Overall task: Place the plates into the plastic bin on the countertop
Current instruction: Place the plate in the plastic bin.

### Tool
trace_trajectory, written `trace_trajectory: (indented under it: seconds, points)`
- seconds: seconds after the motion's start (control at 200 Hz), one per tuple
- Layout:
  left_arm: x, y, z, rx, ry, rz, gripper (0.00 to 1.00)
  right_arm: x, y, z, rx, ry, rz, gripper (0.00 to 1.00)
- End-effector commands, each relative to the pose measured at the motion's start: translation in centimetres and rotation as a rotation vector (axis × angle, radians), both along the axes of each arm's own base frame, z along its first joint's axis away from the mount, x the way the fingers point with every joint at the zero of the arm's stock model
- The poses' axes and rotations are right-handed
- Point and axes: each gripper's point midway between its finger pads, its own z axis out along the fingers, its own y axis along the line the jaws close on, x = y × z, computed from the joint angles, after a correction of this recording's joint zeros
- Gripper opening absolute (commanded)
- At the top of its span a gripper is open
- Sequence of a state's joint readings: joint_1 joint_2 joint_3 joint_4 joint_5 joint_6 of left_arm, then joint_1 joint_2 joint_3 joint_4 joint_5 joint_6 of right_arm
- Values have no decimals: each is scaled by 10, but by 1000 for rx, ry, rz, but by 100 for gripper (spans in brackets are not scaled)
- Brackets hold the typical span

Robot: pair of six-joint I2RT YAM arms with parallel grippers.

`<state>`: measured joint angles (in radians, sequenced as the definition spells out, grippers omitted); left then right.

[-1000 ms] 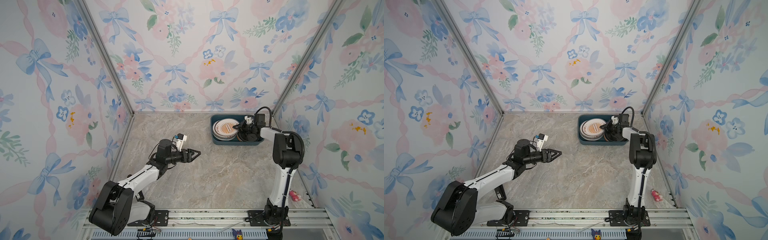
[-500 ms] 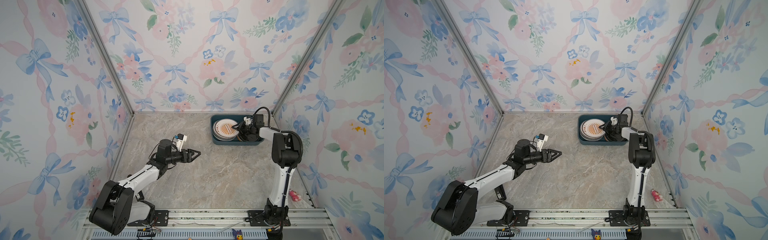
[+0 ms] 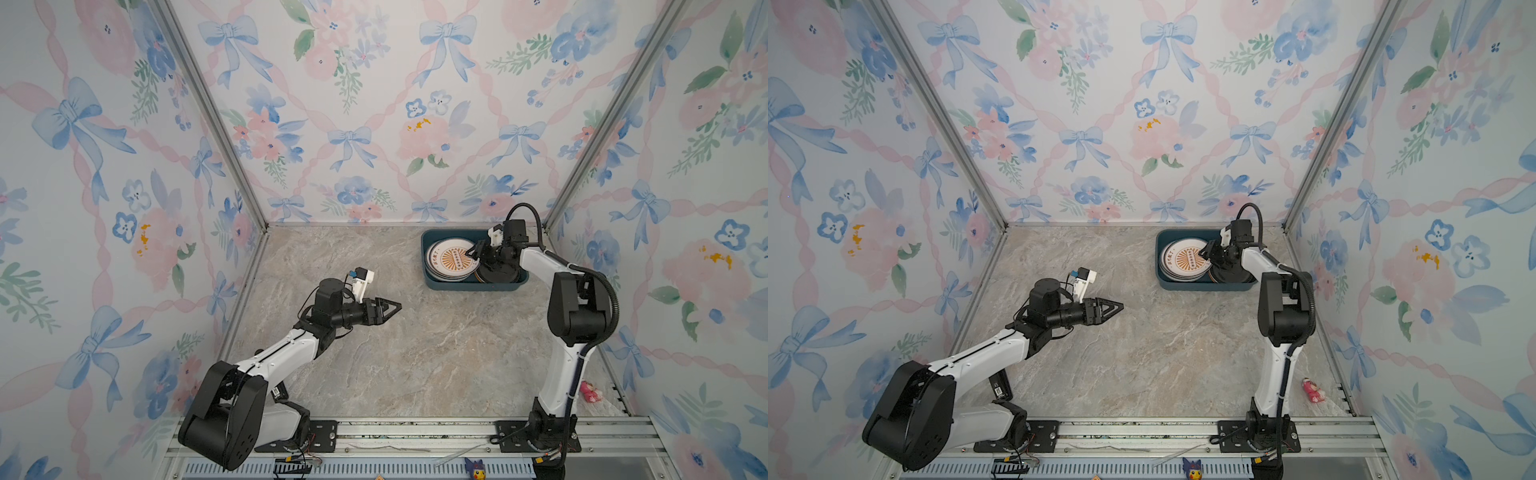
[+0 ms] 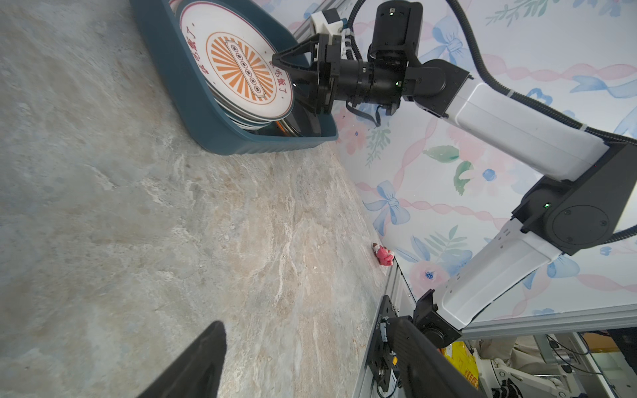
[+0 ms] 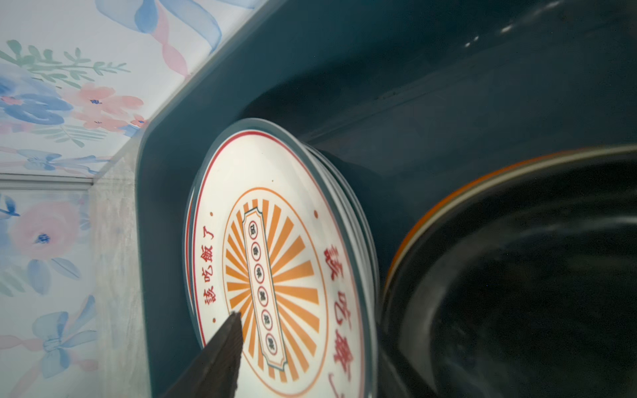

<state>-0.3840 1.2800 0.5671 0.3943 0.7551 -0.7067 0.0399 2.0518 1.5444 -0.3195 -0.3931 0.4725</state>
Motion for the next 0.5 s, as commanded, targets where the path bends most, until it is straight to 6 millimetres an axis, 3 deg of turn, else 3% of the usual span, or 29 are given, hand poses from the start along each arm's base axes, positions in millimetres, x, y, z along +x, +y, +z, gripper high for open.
trace_trajectory:
  seconds: [0.0,0.355,0.495]
  points:
    - [3,-2,8,2,-39,-8,79,-12,-16,22,-165,-21,0,58]
    - [2,-1,6,6,-41,-4,79,-35,-10,85,-413,-221,37,59]
    - [2,-1,5,9,-39,-2,79,-56,-11,95,-496,-209,64,60]
